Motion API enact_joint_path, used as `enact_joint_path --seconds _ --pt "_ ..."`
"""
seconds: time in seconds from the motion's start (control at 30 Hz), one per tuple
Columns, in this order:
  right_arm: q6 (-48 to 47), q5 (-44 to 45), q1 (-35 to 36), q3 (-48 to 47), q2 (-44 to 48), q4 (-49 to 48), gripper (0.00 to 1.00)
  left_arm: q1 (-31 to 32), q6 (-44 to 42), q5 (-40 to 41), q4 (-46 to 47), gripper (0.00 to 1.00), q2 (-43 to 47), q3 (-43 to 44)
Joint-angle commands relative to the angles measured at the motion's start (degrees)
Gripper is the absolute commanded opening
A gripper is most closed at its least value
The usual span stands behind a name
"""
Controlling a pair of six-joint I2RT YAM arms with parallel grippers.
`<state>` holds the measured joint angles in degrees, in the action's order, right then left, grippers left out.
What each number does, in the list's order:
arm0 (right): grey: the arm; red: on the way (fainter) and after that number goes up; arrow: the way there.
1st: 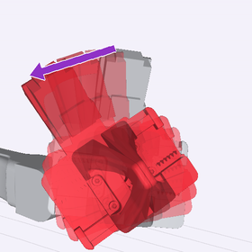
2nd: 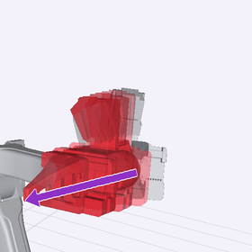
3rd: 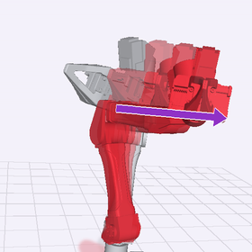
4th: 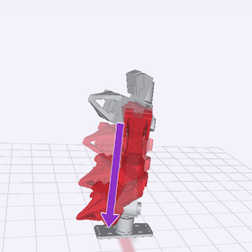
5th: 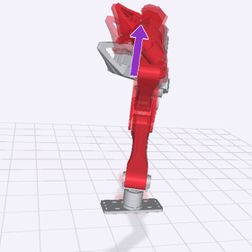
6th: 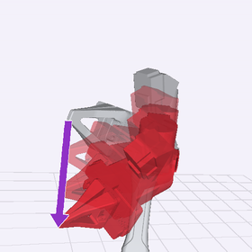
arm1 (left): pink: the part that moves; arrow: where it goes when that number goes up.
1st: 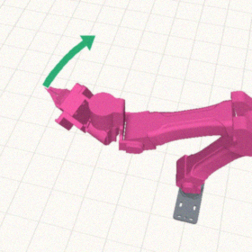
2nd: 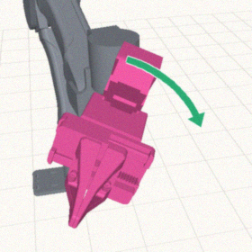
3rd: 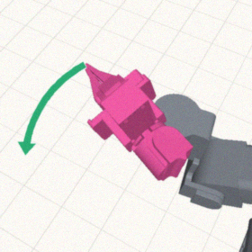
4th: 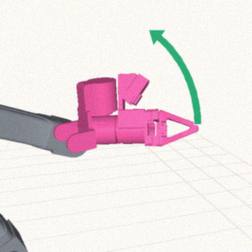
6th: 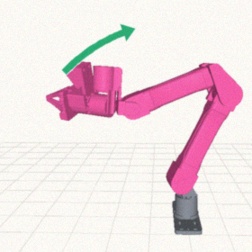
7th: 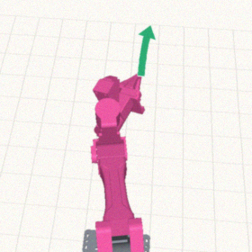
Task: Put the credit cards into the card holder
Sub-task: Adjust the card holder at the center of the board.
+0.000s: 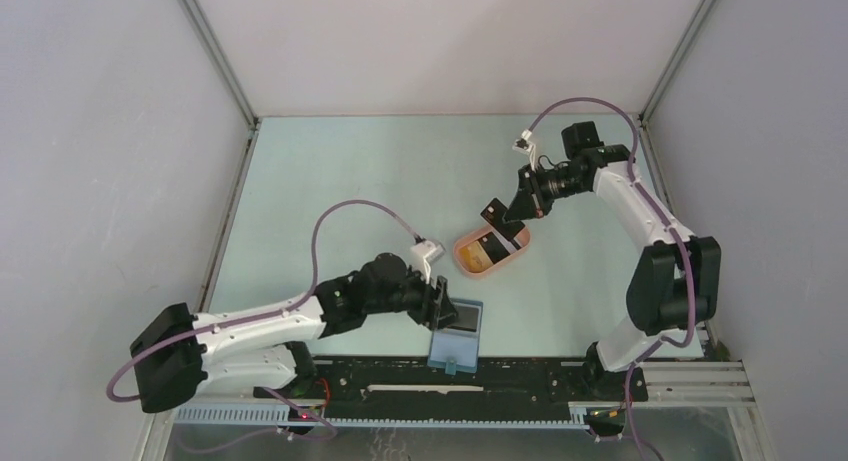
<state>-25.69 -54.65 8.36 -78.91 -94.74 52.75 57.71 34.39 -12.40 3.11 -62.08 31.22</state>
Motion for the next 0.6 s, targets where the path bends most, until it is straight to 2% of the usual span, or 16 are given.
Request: enact_joint_path --seconds 0.0,0.17,0.3,0.57 --pt "-6.6 -4.8 0.8 1.9 6.5 0.3 0.0 7.6 -6.3 4.1 1.2 0.65 -0.3 -2.7" --pt "-6.7 -5.3 1.0 2.8 7.8 0.0 0.0 16.0 -11.3 9.1 0.5 0.67 -4.4 -3.0" --pt "-7.0 -5.5 1.6 2.8 7.7 0.2 0.0 16.3 -13.3 9.1 -2.3 0.68 -7.9 -0.8" --pt "-7.3 -5.1 2.3 2.8 7.5 0.4 0.0 16.4 -14.3 1.4 -4.1 0.66 -15.5 2.9"
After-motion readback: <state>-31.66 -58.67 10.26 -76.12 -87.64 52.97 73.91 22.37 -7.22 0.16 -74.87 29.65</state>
